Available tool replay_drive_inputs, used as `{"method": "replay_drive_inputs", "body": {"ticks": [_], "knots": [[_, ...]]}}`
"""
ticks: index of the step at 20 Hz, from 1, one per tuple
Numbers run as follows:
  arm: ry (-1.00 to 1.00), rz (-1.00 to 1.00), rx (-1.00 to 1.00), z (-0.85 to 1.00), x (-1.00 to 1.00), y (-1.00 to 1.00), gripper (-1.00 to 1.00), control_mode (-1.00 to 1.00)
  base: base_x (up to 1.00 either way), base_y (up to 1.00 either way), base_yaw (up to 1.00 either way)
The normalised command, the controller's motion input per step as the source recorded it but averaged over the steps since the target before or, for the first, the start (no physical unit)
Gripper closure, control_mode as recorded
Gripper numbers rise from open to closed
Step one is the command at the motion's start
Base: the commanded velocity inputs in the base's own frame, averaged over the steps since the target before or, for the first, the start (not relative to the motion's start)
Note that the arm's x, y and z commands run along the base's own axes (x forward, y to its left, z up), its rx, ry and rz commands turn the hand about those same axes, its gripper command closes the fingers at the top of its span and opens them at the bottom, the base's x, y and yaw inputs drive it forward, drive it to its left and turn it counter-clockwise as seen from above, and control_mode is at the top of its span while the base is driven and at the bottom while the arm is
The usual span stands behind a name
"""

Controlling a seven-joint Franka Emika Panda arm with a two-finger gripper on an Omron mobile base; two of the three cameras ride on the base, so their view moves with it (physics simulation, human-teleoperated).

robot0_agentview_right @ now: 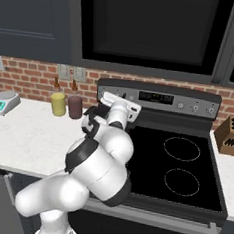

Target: Put the sweet potato and lemon wedge in the pot. Retrieve the spatula and lightly stir the vegetables in the pot.

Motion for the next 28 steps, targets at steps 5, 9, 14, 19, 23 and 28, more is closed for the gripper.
{"method": "replay_drive_inputs", "body": {"ticks": [5,9,14,19,23,28], "knots": [[0.11,0.00,0.00,-0.31,0.31,0.13,1.00,-1.00,0.00,0.00,0.00],[0.00,0.00,0.00,-0.29,0.36,0.05,1.00,-1.00,0.00,0.00,0.00],[0.00,0.00,-0.01,-0.24,0.42,0.00,1.00,-1.00,0.00,0.00,0.00],[0.00,-0.02,-0.07,-0.45,0.28,0.00,1.00,-1.00,0.00,0.00,0.00],[-0.09,-0.02,-0.15,-0.44,0.11,0.00,1.00,-1.00,0.00,0.00,0.00],[-0.35,-0.03,-0.25,-0.05,-0.05,0.00,1.00,-1.00,0.00,0.00,0.00]]}}
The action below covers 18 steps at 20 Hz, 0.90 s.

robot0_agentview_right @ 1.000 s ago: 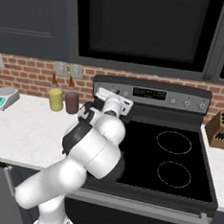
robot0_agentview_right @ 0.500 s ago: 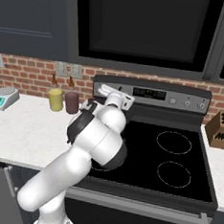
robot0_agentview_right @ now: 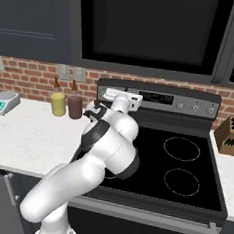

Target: Put the sweet potato and lemon wedge in the pot. Retrieve the spatula and lightly stir the vegetables in the pot.

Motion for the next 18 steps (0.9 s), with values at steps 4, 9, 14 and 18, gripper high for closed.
{"method": "replay_drive_inputs", "body": {"ticks": [4,9,14,18], "knots": [[-0.39,-0.06,-0.30,0.01,-0.11,0.00,1.00,-1.00,0.00,0.00,0.00],[-0.03,-0.06,-0.13,-0.08,0.05,0.13,1.00,-1.00,0.00,0.00,0.00],[0.06,0.00,-0.01,-0.17,0.09,0.45,1.00,-1.00,0.00,0.00,0.00],[0.15,0.00,0.00,-0.06,0.00,0.65,1.00,-1.00,0.00,0.00,0.00]]}}
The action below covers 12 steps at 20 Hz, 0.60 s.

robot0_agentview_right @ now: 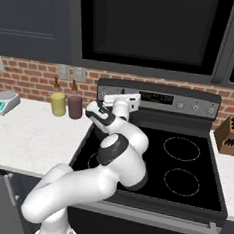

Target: Put the sweet potato and lemon wedge in the pot. Retrieve the spatula and lightly stir the vegetables in the pot.

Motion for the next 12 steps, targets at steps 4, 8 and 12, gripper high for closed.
{"method": "replay_drive_inputs", "body": {"ticks": [4,8,12], "knots": [[0.11,0.00,0.00,0.00,0.00,0.71,1.00,-1.00,0.00,0.00,0.00],[0.02,0.00,0.00,0.09,-0.03,0.45,1.00,-1.00,0.00,0.00,0.00],[-0.02,0.00,0.03,0.55,-0.18,0.21,1.00,-1.00,0.00,0.00,0.00]]}}
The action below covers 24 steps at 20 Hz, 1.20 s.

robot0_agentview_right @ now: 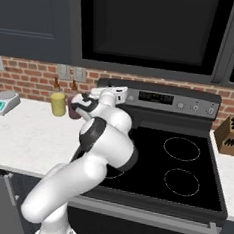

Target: Put the sweet potato and lemon wedge in the pot. Retrieve the spatula and lightly stir the vegetables in the pot.

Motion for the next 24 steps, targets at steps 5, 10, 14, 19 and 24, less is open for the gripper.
{"method": "replay_drive_inputs", "body": {"ticks": [5,10,14,19,24], "knots": [[0.00,0.00,0.07,0.39,-0.01,0.00,1.00,-1.00,0.00,0.00,0.00],[0.00,0.00,0.01,-0.03,0.00,0.00,1.00,-1.00,0.00,0.00,0.00],[0.00,0.00,0.00,-0.42,0.10,0.00,1.00,-1.00,0.00,0.00,0.00],[0.00,0.00,0.00,-0.66,0.07,-0.07,1.00,-1.00,0.00,0.00,0.00],[0.00,0.00,0.00,-0.49,-0.06,-0.33,1.00,-1.00,0.00,0.00,0.00]]}}
